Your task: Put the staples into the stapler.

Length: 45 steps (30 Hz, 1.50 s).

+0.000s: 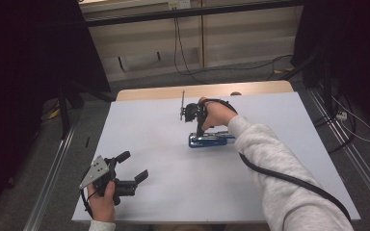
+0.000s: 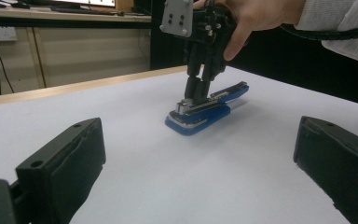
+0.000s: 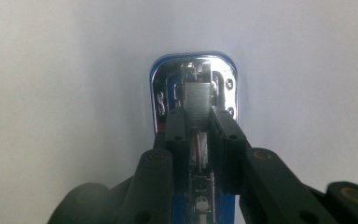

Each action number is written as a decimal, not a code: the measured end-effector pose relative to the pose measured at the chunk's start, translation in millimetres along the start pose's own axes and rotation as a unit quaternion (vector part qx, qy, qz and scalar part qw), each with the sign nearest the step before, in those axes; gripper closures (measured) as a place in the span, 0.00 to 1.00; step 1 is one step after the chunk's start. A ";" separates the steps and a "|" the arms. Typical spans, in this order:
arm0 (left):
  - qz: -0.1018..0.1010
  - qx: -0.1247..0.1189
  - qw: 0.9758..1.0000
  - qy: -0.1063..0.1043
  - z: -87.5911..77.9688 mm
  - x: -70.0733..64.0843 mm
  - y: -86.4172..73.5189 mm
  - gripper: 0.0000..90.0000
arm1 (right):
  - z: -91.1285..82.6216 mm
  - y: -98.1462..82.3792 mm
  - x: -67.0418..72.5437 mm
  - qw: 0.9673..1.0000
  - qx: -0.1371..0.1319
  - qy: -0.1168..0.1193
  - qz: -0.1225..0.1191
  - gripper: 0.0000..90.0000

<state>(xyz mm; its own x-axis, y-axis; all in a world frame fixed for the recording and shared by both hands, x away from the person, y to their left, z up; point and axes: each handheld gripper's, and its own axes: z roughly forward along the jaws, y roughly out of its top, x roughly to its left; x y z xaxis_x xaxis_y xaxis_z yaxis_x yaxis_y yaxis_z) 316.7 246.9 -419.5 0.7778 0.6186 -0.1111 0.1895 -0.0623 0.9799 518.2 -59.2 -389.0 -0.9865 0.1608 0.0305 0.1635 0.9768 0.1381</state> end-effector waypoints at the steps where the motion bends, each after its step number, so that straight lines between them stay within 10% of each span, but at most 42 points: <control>1: -0.002 0.001 1.000 0.002 -0.1 -0.2 0.1 0.02 | 0.3 0.3 0.0 1.000 0.000 -0.001 -0.001 0.88; 23: 0.001 0.005 1.000 0.000 0.8 0.9 -0.3 0.02 | -10.9 -10.9 4.2 0.998 -0.060 -0.006 0.030 0.73; 33: -0.003 0.008 1.000 0.000 4.9 0.8 0.6 0.02 | -21.3 -56.5 3.4 0.981 -0.150 -0.013 0.121 0.52; 39: -0.007 0.022 1.000 -0.006 11.5 0.6 -0.1 0.02 | -22.6 -85.7 6.2 0.965 -0.203 -0.020 0.166 0.34; 45: -0.010 0.033 0.999 -0.014 21.1 -0.7 3.7 0.02 | -24.7 -103.8 11.6 0.958 -0.221 -0.032 0.179 0.25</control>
<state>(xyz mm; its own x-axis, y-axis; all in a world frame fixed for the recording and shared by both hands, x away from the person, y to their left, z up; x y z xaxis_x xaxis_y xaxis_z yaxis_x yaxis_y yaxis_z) 329.5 229.7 -419.3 0.7901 0.5978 -0.1358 0.2433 -0.1024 0.9645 490.0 -162.3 -378.6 -0.8623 0.4974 0.0947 0.4652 0.7044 0.5361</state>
